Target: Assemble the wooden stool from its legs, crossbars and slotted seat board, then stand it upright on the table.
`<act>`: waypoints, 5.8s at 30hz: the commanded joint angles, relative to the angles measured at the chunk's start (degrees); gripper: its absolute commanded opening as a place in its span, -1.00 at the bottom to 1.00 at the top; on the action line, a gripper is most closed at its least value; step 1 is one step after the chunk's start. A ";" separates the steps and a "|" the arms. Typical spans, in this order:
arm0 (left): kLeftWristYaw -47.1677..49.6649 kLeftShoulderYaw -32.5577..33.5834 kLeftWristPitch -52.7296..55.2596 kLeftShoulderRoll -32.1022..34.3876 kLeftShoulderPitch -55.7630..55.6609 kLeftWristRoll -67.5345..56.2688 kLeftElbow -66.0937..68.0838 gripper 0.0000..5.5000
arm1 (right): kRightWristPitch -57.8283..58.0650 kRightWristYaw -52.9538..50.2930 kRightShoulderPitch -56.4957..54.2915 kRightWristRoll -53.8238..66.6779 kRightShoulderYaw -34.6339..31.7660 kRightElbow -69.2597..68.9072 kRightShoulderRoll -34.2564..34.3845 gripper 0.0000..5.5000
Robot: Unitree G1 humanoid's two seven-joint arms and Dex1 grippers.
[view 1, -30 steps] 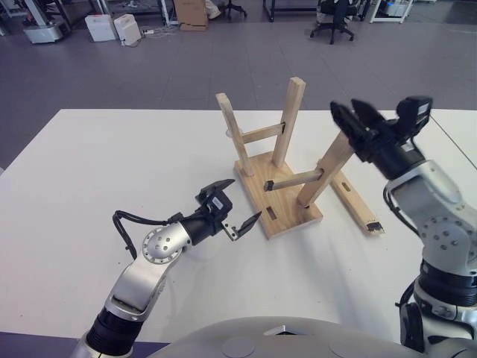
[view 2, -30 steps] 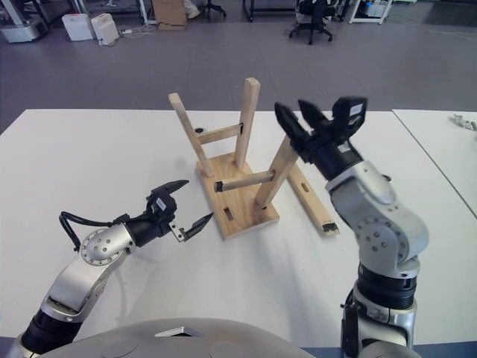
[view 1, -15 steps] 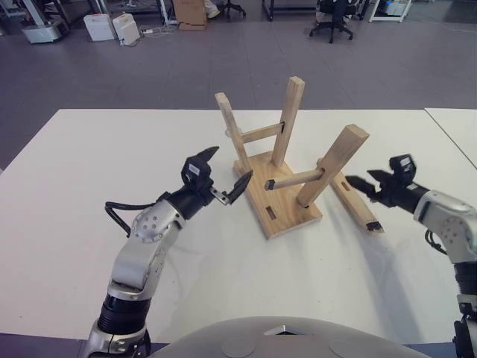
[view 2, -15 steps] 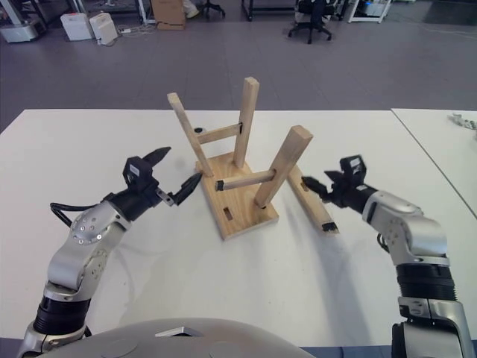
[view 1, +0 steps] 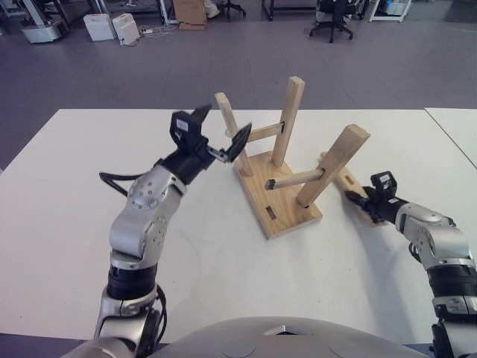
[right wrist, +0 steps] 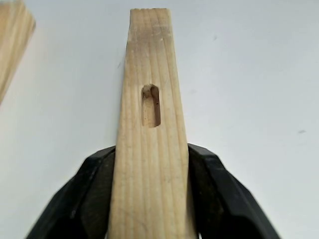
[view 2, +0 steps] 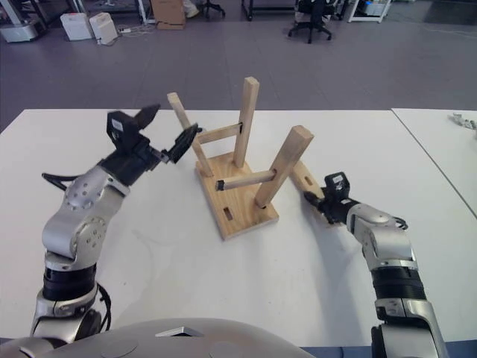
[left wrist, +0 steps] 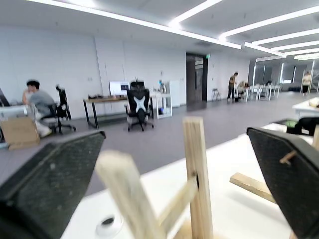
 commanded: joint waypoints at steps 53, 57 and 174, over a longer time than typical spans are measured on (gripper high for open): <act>34.19 17.45 10.41 -1.12 15.21 -45.78 -11.33 -0.63 | -9.73 14.58 0.66 -10.37 9.70 -7.31 -6.64 0.06; 35.09 10.28 5.45 -8.78 24.79 -37.45 -10.72 -0.63 | -14.77 15.48 5.35 -14.21 15.88 -7.24 -2.75 0.06; -4.88 -15.13 2.44 -1.45 2.07 -16.50 18.38 0.43 | 27.85 9.56 -2.38 12.06 -0.30 -44.72 13.74 0.06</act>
